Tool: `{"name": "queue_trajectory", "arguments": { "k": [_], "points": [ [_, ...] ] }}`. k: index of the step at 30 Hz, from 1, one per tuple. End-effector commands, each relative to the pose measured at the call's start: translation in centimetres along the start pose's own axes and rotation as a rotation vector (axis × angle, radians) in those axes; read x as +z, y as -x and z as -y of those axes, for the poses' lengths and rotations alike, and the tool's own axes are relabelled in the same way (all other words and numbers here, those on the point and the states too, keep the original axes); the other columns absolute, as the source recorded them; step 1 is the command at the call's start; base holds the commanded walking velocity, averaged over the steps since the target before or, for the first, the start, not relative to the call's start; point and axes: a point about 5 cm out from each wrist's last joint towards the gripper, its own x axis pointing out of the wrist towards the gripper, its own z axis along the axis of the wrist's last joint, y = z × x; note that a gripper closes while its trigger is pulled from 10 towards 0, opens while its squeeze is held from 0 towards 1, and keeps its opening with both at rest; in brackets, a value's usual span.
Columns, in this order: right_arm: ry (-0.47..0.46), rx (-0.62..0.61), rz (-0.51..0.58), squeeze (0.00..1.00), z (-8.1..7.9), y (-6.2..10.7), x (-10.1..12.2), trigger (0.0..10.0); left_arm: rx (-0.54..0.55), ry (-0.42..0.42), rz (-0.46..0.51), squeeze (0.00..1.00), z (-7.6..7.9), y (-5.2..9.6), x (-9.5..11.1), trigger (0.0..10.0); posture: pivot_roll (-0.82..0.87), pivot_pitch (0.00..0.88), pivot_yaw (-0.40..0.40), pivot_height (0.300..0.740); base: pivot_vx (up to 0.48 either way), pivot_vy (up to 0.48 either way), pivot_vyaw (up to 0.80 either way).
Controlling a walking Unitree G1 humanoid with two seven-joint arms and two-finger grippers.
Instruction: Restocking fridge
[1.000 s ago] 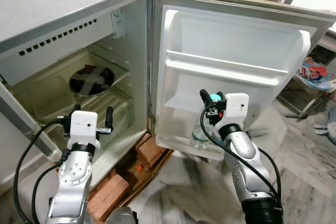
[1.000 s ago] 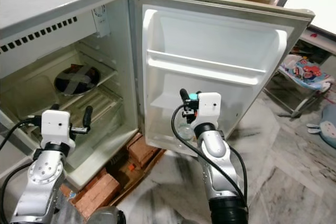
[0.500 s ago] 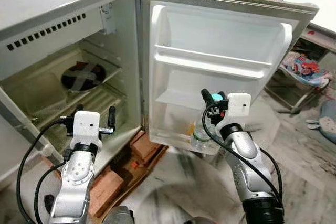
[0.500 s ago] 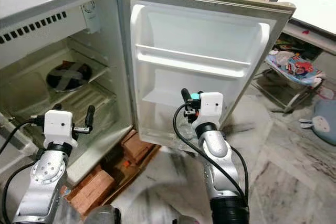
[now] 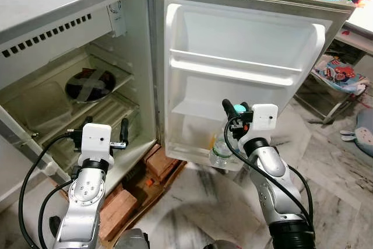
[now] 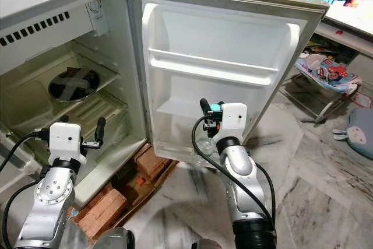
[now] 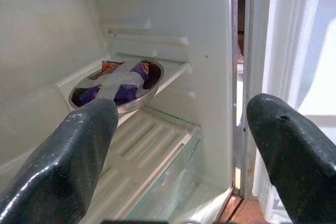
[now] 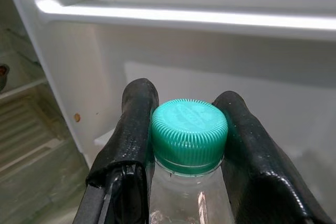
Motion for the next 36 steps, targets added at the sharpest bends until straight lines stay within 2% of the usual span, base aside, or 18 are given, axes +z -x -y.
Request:
{"name": "queue_trajectory", "arguments": {
  "k": [1,6,20,29,36],
  "points": [
    [-0.001,0.007,0.03,0.0,-0.11,-0.06,0.77,10.0,-0.012,0.0,0.008,0.0,0.23,-0.02,0.26,10.0,0.09,0.035,-0.067,0.692,0.0,0.0,0.0],
    [-0.001,0.009,0.03,0.0,-0.23,-0.1,0.76,10.0,-0.007,-0.003,0.022,0.0,0.12,-0.05,0.38,10.0,0.09,0.035,-0.064,0.668,0.0,0.0,0.0],
    [-0.008,0.022,0.035,0.0,-0.25,-0.27,0.9,10.0,-0.01,-0.008,0.027,0.0,0.15,-0.25,0.57,10.0,0.09,0.036,-0.062,0.668,0.0,0.0,0.0],
    [-0.013,0.038,0.037,0.0,-0.61,-0.3,0.86,10.0,-0.01,-0.01,0.027,0.0,0.19,-0.41,0.56,10.0,0.09,0.033,-0.062,0.609,0.0,0.0,0.0],
    [0.0,0.047,0.043,0.0,-0.64,-0.48,0.99,10.0,-0.009,-0.015,0.037,0.0,0.24,-0.6,0.73,10.0,0.09,0.029,-0.064,0.609,0.0,0.0,0.0]
  ]
}}
